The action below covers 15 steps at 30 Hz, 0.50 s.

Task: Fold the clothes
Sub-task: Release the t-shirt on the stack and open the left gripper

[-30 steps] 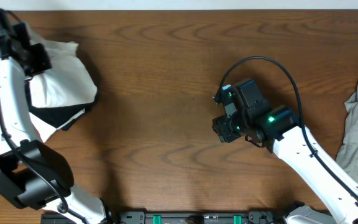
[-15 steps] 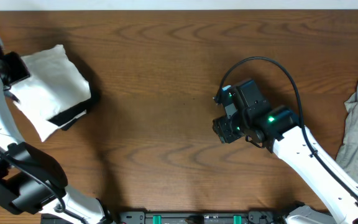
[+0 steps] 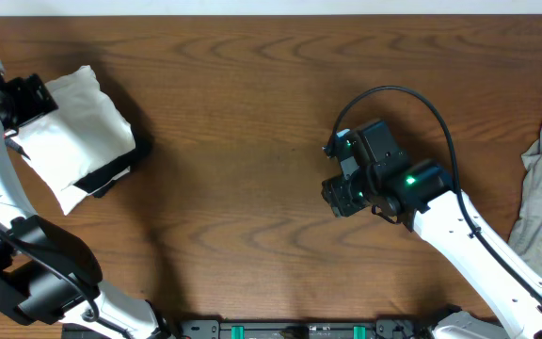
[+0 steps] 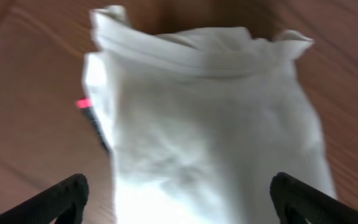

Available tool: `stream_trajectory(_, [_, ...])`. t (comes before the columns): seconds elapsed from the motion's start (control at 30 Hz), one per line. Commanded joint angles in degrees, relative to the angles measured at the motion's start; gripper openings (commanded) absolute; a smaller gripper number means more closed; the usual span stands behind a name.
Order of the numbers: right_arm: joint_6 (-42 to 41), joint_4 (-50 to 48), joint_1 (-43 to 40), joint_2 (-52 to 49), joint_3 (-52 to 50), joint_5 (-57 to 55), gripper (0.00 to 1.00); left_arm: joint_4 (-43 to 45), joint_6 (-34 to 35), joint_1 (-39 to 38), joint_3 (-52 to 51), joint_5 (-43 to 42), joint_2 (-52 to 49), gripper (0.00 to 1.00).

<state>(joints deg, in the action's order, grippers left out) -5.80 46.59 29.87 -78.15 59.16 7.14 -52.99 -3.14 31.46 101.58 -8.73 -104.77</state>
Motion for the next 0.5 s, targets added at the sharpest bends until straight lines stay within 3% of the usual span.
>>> stream_trajectory(0.0, [-1.6,-0.5,0.2,-0.2,0.0,0.6,0.75,-0.4,-1.9,-1.6,1.0,-8.2,0.2,0.98])
stream_trajectory(0.07, [-3.1,-1.3,0.2,-0.2,0.0,1.8,0.99,-0.4,-2.8,-4.1,1.0,-8.2,0.2,0.98])
stream_trajectory(0.3, [-3.8,-5.9,0.0,-0.2,0.0,1.6,0.99,-0.5,-4.4,-17.5,1.0,-8.2,0.2,0.98])
stream_trajectory(0.47, [-4.4,-13.1,-1.5,0.3,0.1,-10.5,0.99,-0.5,-4.7,-25.6,1.0,-8.2,0.2,0.98])
